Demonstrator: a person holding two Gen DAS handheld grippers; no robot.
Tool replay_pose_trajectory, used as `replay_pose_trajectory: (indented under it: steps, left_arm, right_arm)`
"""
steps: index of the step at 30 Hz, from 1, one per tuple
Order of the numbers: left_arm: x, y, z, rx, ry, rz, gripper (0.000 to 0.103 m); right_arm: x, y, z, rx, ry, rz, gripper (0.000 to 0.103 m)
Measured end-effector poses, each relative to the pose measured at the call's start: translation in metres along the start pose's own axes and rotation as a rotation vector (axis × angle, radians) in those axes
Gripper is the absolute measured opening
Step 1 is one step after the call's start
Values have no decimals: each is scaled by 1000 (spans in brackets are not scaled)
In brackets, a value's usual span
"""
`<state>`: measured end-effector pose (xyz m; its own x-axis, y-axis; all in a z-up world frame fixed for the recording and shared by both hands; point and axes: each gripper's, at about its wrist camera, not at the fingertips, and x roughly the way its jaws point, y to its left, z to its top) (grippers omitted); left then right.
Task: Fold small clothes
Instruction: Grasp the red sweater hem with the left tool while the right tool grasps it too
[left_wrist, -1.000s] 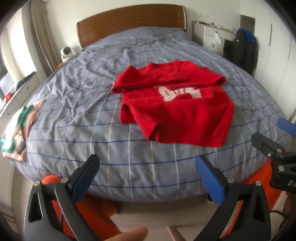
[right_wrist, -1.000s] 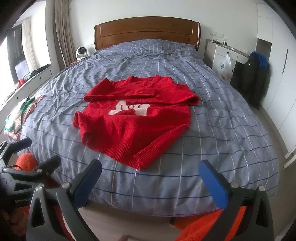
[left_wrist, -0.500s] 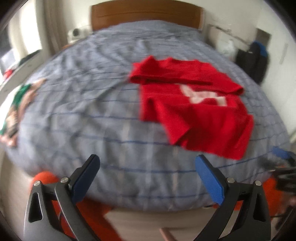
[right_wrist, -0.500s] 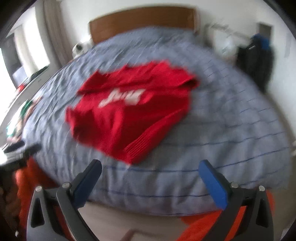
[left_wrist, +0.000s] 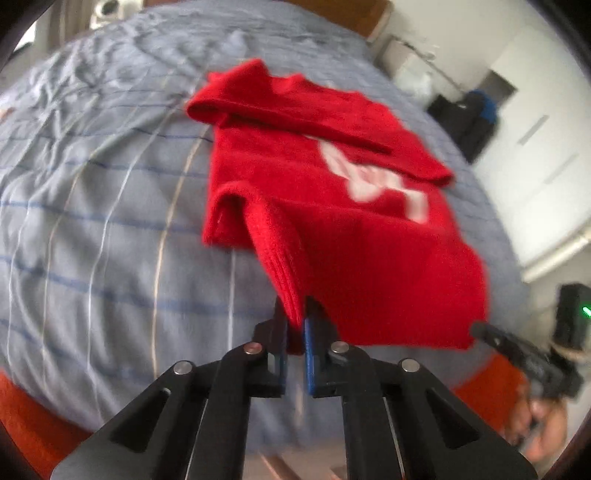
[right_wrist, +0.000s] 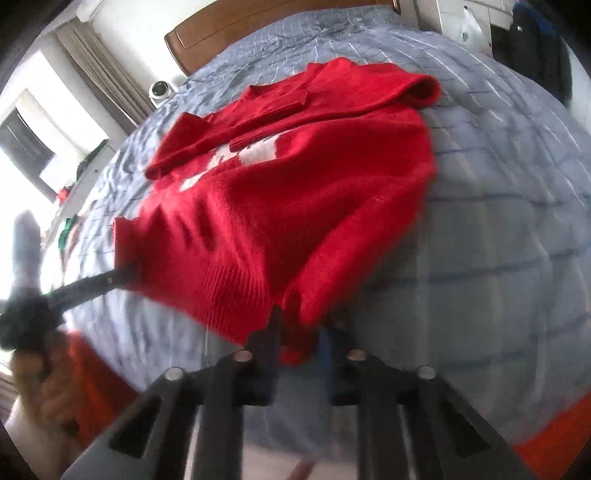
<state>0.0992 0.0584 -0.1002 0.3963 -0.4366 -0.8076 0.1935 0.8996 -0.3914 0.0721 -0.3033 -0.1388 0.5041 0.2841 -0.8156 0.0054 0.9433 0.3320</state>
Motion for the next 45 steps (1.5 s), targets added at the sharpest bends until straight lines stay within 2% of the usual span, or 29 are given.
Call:
replay_pose_trajectory:
  steps: [1, 3, 6, 8, 10, 11, 12, 13, 14, 15, 17, 19, 20, 21, 22, 23, 24, 30, 33, 35, 38, 45]
  left_arm:
    - [-13, 0, -12, 6, 22, -32, 5]
    - [-26, -3, -27, 44, 59, -26, 6]
    - [-27, -6, -51, 109, 113, 32, 7]
    - [-18, -8, -61, 142, 133, 89, 9]
    - [-14, -5, -58, 138, 135, 102, 28]
    - [-17, -3, -56, 135, 119, 91, 52]
    - [-19, 0, -53, 136, 91, 88, 73]
    - [-25, 0, -52, 142, 55, 93, 79]
    - [-29, 0, -50, 150, 23, 111, 81]
    - [-26, 1, -46, 154, 22, 127, 81]
    - [-11, 6, -40, 155, 44, 195, 79]
    - [10, 13, -37, 142, 86, 275, 62]
    - [15, 17, -38, 128, 107, 289, 46]
    - [19, 20, -38, 108, 121, 278, 25]
    - [21, 22, -39, 77, 130, 225, 9]
    - [22, 21, -38, 68, 139, 196, 2]
    - [19, 18, -40, 77, 131, 209, 1]
    - [-23, 12, -55, 127, 113, 172, 0]
    - [-21, 11, -58, 171, 120, 235, 0]
    - [-2, 13, -64, 182, 150, 284, 0]
    - [21, 13, -66, 198, 173, 345, 0]
    - [30, 3, -66, 239, 156, 413, 1]
  right_arm:
    - [-14, -9, -6, 21, 12, 21, 14]
    - [-33, -25, -17, 72, 24, 44, 8]
    - [-48, -51, -37, 136, 52, 23, 6]
    - [-40, -59, -39, 149, 75, 11, 6]
    - [-31, -67, -40, 177, 89, 20, 10]
    - [-28, -68, -39, 185, 87, 26, 10]
    - [-26, -67, -36, 183, 85, 32, 17]
    - [-29, -68, -36, 183, 72, 50, 33]
    - [-32, -67, -35, 182, 59, 65, 44]
    - [-34, -66, -33, 176, 44, 78, 61]
    - [-30, -67, -30, 158, 39, 71, 64]
    - [-19, -69, -28, 152, 59, 59, 64]
    - [-11, -70, -26, 149, 75, 67, 64]
    - [-2, -69, -25, 139, 94, 75, 61]
    - [7, -64, -23, 109, 119, 83, 43]
    - [11, -59, -22, 79, 129, 69, 29]
    - [12, -56, -21, 63, 127, 57, 6]
    - [-28, -44, -22, 5, 102, -37, 5]
    - [-44, -45, -25, 18, 93, -61, 4]
    - [-32, -51, -29, 31, 118, -84, 4]
    - [8, -63, -35, 74, 184, -117, 4]
    - [26, -62, -30, 95, 185, -125, 4]
